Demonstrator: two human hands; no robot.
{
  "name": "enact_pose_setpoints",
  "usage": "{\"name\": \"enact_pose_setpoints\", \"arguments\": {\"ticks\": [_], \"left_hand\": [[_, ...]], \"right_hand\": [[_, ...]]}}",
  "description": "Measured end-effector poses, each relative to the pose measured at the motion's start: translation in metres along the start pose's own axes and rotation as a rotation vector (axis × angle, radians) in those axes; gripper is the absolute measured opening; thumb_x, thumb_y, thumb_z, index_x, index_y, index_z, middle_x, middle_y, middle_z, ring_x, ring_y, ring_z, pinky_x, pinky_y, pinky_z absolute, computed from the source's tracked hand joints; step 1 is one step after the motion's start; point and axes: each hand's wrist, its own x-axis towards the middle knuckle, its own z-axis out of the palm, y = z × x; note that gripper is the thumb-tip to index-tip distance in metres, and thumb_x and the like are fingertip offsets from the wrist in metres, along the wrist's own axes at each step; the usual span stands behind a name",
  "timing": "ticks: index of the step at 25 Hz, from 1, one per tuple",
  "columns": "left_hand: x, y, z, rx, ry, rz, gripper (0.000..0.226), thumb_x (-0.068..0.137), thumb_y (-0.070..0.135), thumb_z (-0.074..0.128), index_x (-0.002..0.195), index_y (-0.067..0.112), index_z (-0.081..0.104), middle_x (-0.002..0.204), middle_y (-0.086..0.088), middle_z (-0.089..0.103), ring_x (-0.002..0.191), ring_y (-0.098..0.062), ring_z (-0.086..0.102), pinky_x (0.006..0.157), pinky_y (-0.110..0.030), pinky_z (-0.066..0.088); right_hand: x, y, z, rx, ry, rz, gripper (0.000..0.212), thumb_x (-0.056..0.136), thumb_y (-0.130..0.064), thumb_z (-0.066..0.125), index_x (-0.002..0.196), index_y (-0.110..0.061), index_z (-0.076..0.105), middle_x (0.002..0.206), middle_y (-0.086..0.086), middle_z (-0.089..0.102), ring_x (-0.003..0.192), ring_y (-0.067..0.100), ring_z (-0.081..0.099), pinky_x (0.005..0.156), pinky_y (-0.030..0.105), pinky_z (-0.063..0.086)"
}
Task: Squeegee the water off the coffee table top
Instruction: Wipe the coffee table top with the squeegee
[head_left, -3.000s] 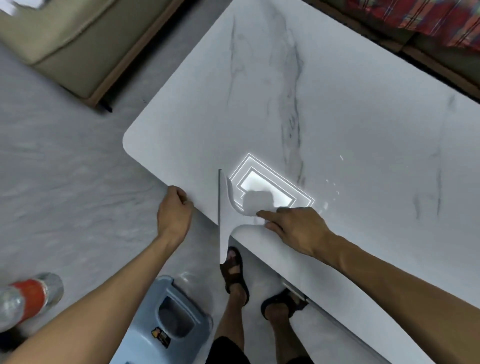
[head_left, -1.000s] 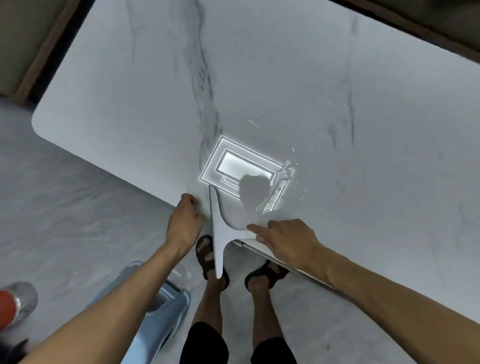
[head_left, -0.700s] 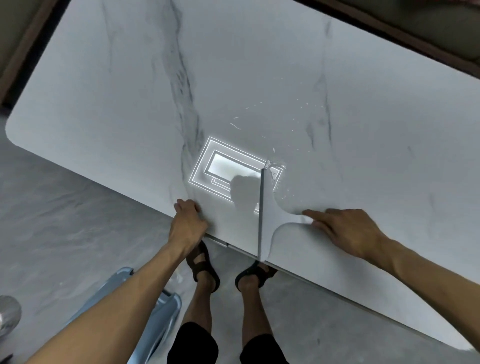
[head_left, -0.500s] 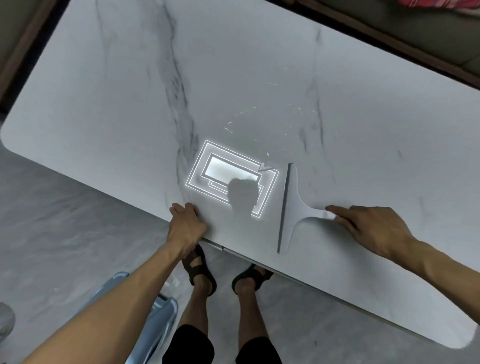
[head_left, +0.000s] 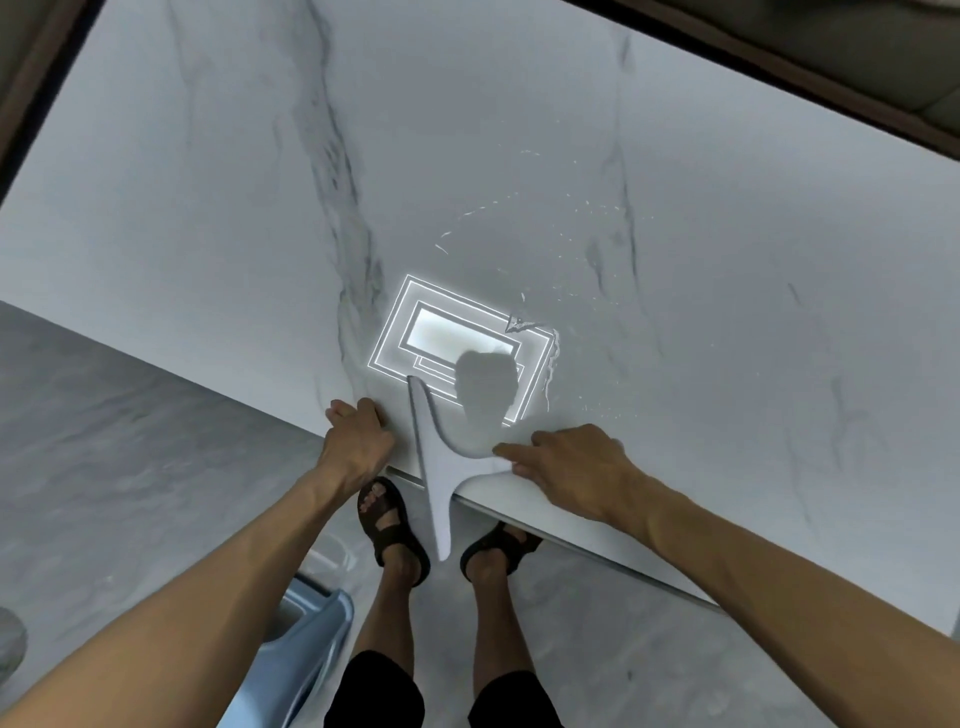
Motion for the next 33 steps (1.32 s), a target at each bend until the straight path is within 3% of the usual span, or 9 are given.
{"name": "enact_pose_setpoints", "arguments": {"ticks": [4, 8, 11, 16, 20, 23, 28, 31, 33], "left_hand": [[-0.003, 0.007, -0.002, 0.042, -0.033, -0.016, 0.039, 0.090, 0.001, 0.035, 0.128, -0.003, 0.038, 0.148, -0.039, 0.016, 0.139, -0.052, 0.021, 0.109, -0.051, 0.035], [-0.003, 0.012, -0.011, 0.032, -0.081, -0.061, 0.038, 0.091, 0.004, 0.036, 0.129, 0.000, 0.039, 0.147, -0.038, 0.020, 0.137, -0.049, 0.027, 0.109, -0.048, 0.035], [-0.006, 0.008, -0.021, -0.055, -0.082, -0.024, 0.030, 0.086, 0.009, 0.045, 0.116, 0.004, 0.046, 0.128, -0.025, 0.042, 0.112, -0.039, 0.048, 0.082, -0.037, 0.043], [-0.010, -0.015, -0.026, -0.203, 0.175, -0.034, 0.010, 0.085, 0.019, 0.041, 0.088, 0.014, 0.050, 0.077, -0.005, 0.058, 0.069, -0.026, 0.056, 0.053, -0.031, 0.038], [-0.004, -0.022, -0.026, -0.219, 0.272, -0.032, 0.010, 0.088, 0.015, 0.039, 0.092, 0.019, 0.047, 0.078, -0.004, 0.056, 0.073, -0.030, 0.055, 0.058, -0.033, 0.037], [0.000, -0.016, -0.025, -0.260, 0.217, -0.009, 0.012, 0.089, 0.013, 0.040, 0.097, 0.018, 0.048, 0.082, -0.003, 0.055, 0.075, -0.027, 0.054, 0.057, -0.032, 0.036], [0.003, 0.008, -0.026, -0.268, 0.182, 0.038, 0.012, 0.090, 0.013, 0.042, 0.099, 0.016, 0.049, 0.082, 0.000, 0.056, 0.071, -0.020, 0.054, 0.054, -0.030, 0.036], [0.005, 0.029, -0.028, -0.244, 0.169, 0.075, 0.008, 0.092, 0.017, 0.041, 0.097, 0.016, 0.048, 0.078, 0.000, 0.056, 0.068, -0.018, 0.054, 0.054, -0.030, 0.038], [0.006, 0.044, -0.029, -0.218, 0.167, 0.097, 0.010, 0.092, 0.015, 0.041, 0.098, 0.013, 0.048, 0.078, -0.001, 0.055, 0.069, -0.020, 0.054, 0.057, -0.032, 0.040]], "right_hand": [[-0.056, 0.057, -0.001, 0.054, 0.049, 0.168, 0.040, 0.100, -0.050, 0.023, 0.138, -0.051, 0.034, 0.106, -0.007, 0.063, 0.100, 0.021, 0.063, 0.075, 0.033, 0.046], [-0.113, 0.103, -0.006, 0.066, 0.053, 0.371, 0.043, 0.098, -0.055, 0.017, 0.137, -0.056, 0.035, 0.101, -0.016, 0.063, 0.095, 0.013, 0.063, 0.076, 0.031, 0.050], [-0.139, 0.113, -0.019, -0.031, 0.086, 0.442, 0.052, 0.093, -0.061, 0.004, 0.133, -0.057, 0.037, 0.089, -0.017, 0.062, 0.083, 0.009, 0.063, 0.070, 0.028, 0.050], [-0.075, 0.065, -0.027, -0.031, 0.023, 0.153, 0.045, 0.098, -0.055, 0.017, 0.140, -0.049, 0.032, 0.103, -0.011, 0.063, 0.094, 0.018, 0.064, 0.071, 0.033, 0.048], [0.029, 0.001, -0.026, -0.055, -0.053, -0.138, 0.041, 0.103, -0.043, 0.027, 0.142, -0.040, 0.036, 0.102, 0.004, 0.061, 0.085, 0.030, 0.063, 0.070, 0.037, 0.049], [0.061, 0.000, -0.038, -0.112, -0.019, -0.167, 0.039, 0.103, -0.039, 0.031, 0.140, -0.036, 0.041, 0.101, 0.006, 0.062, 0.084, 0.033, 0.064, 0.070, 0.037, 0.048], [0.027, 0.076, -0.065, -0.045, 0.103, 0.047, 0.039, 0.099, -0.052, 0.022, 0.131, -0.048, 0.044, 0.101, -0.006, 0.066, 0.095, 0.024, 0.066, 0.075, 0.035, 0.050], [-0.025, 0.129, -0.076, 0.021, 0.144, 0.244, 0.051, 0.092, -0.063, 0.007, 0.131, -0.055, 0.040, 0.096, -0.012, 0.066, 0.091, 0.018, 0.064, 0.076, 0.036, 0.051], [-0.062, 0.157, -0.076, 0.034, 0.178, 0.353, 0.044, 0.096, -0.059, 0.009, 0.126, -0.056, 0.041, 0.088, -0.014, 0.065, 0.083, 0.014, 0.062, 0.071, 0.033, 0.050]]}}
